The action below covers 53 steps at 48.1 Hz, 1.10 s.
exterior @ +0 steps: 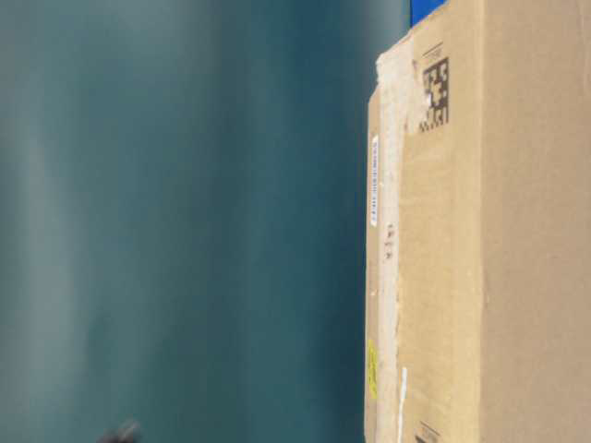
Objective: Apply tape along the seams of the closed cardboard box to seal it securely.
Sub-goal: 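Move the left gripper down toward the loose end of the tape roll, then grasp the loose tape end with the left gripper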
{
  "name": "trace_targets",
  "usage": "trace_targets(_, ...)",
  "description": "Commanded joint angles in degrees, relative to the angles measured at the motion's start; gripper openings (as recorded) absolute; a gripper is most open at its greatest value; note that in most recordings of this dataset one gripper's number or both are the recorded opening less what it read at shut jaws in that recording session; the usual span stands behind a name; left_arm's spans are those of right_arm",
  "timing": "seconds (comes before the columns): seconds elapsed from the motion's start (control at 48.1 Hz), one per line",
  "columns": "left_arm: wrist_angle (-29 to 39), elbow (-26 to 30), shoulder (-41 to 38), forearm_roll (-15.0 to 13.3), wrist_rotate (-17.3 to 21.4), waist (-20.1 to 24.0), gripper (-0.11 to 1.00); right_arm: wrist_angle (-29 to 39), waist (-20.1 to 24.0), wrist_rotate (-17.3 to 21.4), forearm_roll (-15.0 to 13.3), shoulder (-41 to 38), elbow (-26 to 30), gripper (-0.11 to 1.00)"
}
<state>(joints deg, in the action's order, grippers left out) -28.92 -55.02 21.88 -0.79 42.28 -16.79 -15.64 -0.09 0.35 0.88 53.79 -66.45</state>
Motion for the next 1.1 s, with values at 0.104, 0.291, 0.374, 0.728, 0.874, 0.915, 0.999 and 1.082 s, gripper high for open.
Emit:
trace_targets(0.104, 5.89, 7.65, -10.55, -0.18, 13.18, -1.67, 0.77, -1.67, 0.00, -0.09, 0.09, -0.53, 1.58, 0.00)
trace_targets(0.291, 8.26, 13.62, -20.39, -0.26, 25.49, -2.81, 0.69, -1.67, -0.09, -0.09, 0.00, -0.70, 1.49, 0.00)
trace_targets(0.374, 8.79, 15.91, -23.55, -0.62, 28.39, -3.25, 0.69, -1.67, 0.00, -0.09, -0.09, -0.70, 1.49, 0.00)
trace_targets(0.728, 10.63, 24.26, -34.37, -0.79, 28.56, -3.16, 0.68, -1.85, 0.09, -0.18, -0.26, -1.41, 1.32, 0.00)
trace_targets(0.874, 11.43, 26.37, -37.44, -0.70, 28.56, -3.08, 0.68, -1.85, 0.09, -0.44, -0.70, -1.41, 1.32, 0.00)
trace_targets(0.915, 11.51, 26.81, -38.06, -0.70, 28.56, -3.08, 0.68, -2.02, 0.09, -0.62, -0.79, -1.41, 1.32, 0.00)
trace_targets(0.999, 11.51, 27.60, -38.76, -0.79, 28.65, -3.08, 0.68, -2.29, 0.09, -0.79, -0.79, -1.41, 1.32, 0.00)
trace_targets(1.082, 11.51, 28.04, -39.11, -0.79, 29.36, -3.43, 0.68, -2.46, 0.09, -0.88, -0.79, -1.49, 1.32, 0.00)
